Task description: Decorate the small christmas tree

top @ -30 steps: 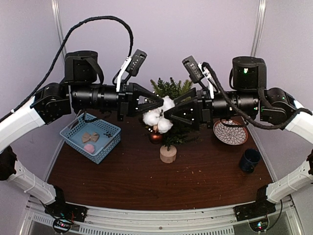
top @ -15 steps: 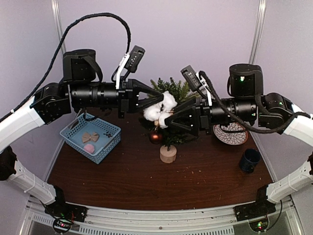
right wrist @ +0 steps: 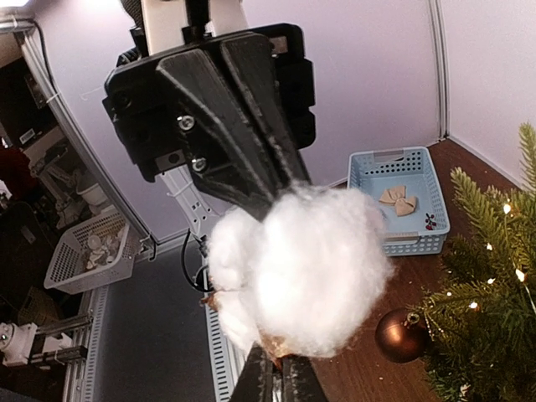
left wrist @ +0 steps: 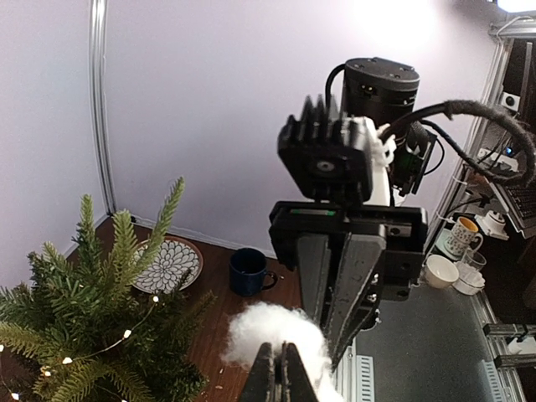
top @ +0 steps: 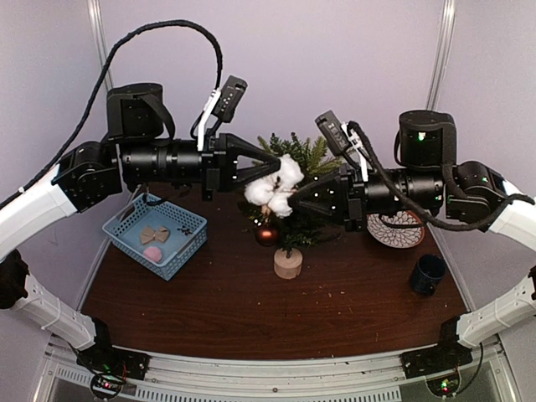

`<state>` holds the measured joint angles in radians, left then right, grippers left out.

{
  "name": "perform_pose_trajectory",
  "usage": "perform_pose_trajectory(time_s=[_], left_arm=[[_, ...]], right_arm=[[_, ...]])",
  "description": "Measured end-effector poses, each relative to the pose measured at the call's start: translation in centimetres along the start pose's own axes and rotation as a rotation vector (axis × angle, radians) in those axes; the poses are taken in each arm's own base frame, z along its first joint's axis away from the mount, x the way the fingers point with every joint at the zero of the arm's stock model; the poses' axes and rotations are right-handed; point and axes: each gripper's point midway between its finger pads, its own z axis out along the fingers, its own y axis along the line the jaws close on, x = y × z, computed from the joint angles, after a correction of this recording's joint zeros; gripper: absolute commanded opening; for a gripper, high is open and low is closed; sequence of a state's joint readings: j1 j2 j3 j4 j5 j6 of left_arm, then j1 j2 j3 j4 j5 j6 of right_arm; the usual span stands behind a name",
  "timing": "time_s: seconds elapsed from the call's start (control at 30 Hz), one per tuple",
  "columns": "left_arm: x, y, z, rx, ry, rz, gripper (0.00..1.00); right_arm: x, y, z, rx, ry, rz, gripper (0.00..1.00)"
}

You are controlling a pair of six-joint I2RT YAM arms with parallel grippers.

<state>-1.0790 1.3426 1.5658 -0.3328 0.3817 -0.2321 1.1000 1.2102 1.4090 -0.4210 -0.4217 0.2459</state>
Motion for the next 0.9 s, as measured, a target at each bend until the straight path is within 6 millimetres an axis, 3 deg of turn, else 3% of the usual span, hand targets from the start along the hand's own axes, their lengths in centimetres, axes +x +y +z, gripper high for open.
perform_pose_trajectory(time_s=[0.07, 0.33, 0.43, 0.63, 0.8, 0.9], left_arm=[[0.0, 0.0, 0.0, 0.000, 0.001, 0.000, 0.13], [0.1, 0.3, 0.0, -0.018, 0.001, -0.003, 0.81], [0.3, 0.5, -0.3, -0.038, 0.000, -0.011, 0.96], [0.0, 1.1, -1.3, -0.093, -0.013, -0.012, 0.98], [-0.4, 2.3, -2.9, -0.177, -0.040, -0.030, 0.98], [-0.4, 4.1, -4.1, -0.250, -0.057, -0.065, 0.97]], right_arm=[[0.0, 0.0, -0.1, 0.003, -0.002, -0.001, 0.00], [0.0, -0.5, -0.8, 0.040, -0.019, -0.005, 0.00], [0.1, -0.8, -1.1, 0.060, -0.026, -0.006, 0.00], [0.9, -1.4, -2.8, 0.108, -0.024, -0.001, 0.00], [2.1, -2.2, -5.9, 0.181, -0.022, 0.021, 0.00], [2.5, -3.1, -8.2, 0.253, -0.027, 0.044, 0.00]])
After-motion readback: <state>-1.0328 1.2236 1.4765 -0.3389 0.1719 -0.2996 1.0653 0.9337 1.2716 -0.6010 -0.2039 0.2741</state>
